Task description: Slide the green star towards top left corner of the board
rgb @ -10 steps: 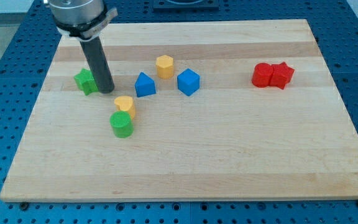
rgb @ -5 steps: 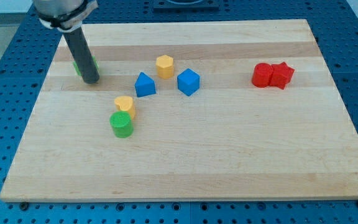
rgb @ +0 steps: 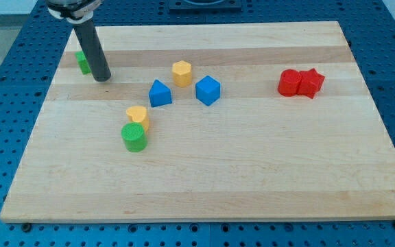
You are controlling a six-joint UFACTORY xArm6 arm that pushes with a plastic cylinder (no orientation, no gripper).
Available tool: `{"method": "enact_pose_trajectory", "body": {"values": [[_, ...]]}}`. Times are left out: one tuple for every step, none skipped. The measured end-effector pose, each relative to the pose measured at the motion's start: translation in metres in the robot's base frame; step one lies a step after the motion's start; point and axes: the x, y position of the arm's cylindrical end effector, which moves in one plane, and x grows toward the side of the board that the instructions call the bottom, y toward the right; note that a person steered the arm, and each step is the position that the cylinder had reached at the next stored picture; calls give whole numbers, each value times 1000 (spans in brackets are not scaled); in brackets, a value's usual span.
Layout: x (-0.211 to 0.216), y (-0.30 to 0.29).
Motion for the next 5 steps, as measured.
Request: {"method": "enact_pose_trajectory", "body": {"values": [[13, -16], [-18, -69], [-19, -71], [-27, -60], [-27, -54]]}}
